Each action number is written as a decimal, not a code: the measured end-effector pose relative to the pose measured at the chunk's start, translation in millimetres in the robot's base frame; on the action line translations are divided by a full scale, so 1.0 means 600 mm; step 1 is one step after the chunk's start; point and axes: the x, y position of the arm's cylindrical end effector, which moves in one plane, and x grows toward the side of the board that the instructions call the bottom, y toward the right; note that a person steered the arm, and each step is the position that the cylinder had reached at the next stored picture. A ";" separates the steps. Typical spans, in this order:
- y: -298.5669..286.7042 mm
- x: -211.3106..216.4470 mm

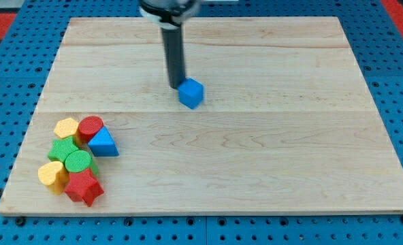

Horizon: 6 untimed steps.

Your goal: Push the blue cube slightly towards the bottom right of the board

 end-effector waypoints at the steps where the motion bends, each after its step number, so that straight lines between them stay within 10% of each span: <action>1: 0.089 0.081; 3: 0.235 0.200; 6: 0.179 0.256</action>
